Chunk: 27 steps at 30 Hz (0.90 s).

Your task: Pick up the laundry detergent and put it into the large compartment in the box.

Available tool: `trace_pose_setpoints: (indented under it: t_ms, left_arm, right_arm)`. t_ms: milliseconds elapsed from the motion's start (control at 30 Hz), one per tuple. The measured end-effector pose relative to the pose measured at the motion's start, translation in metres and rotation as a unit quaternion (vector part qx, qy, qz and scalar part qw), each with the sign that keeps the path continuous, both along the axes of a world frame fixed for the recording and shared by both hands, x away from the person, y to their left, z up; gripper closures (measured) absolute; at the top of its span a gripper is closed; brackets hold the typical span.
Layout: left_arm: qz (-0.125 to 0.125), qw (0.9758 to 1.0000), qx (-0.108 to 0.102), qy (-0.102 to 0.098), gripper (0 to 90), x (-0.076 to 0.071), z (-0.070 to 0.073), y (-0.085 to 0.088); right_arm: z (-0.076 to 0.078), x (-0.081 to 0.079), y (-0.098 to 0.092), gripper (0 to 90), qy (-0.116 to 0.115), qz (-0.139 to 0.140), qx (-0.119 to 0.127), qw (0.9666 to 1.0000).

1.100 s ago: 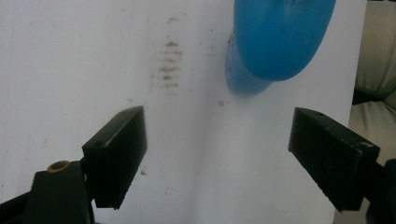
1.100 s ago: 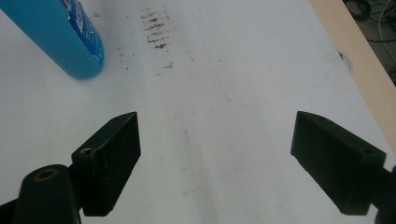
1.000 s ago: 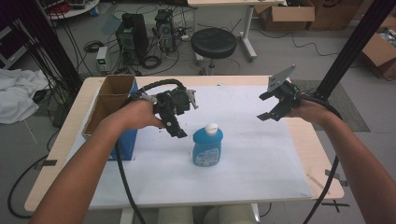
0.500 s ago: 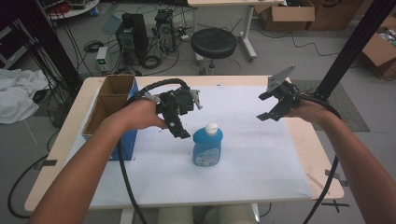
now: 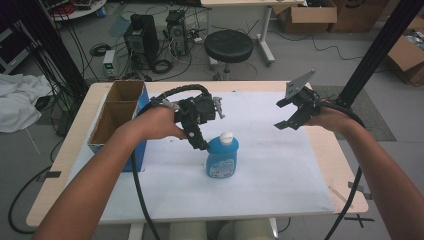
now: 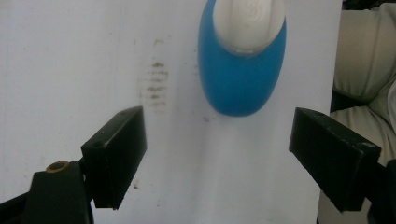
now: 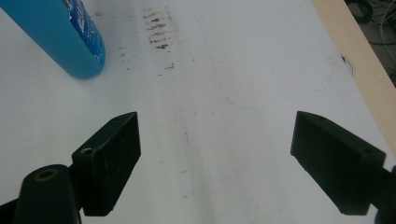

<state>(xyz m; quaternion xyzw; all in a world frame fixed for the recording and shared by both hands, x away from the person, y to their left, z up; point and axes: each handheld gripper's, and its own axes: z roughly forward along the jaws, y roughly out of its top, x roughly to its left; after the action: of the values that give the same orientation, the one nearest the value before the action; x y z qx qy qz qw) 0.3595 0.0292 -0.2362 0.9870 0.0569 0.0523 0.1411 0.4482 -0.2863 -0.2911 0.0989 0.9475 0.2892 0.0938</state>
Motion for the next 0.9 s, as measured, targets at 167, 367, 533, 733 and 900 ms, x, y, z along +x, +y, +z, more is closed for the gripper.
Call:
trace_pose_setpoints:
  t_ms: [167, 367, 533, 733, 900]
  left_arm:
    - [-0.010, 0.9999, 0.002, -0.003, 19.6, -0.002, 0.001, -0.007]
    - [-0.019, 0.9998, 0.003, -0.003, 19.6, -0.003, 0.001, -0.018]
    - [-0.021, 0.9998, 0.007, -0.001, 19.6, -0.004, 0.001, -0.023]
    - [-0.024, 0.9996, 0.014, 0.000, 19.6, -0.004, 0.000, -0.032]
    - [-0.025, 0.9995, 0.019, 0.002, 19.5, -0.003, -0.003, -0.036]
  right_arm:
    - [0.000, 0.000, 0.001, 15.7, -0.001, 0.002, 0.000, 1.0000]
    - [0.000, 0.000, 0.001, 15.7, -0.001, 0.001, 0.001, 1.0000]
    - [0.001, -0.001, 0.001, 15.6, -0.002, 0.003, 0.001, 1.0000]
    - [0.001, 0.000, 0.002, 15.7, -0.002, 0.005, 0.001, 1.0000]
    - [0.000, 0.000, 0.002, 15.7, -0.003, 0.006, 0.001, 1.0000]
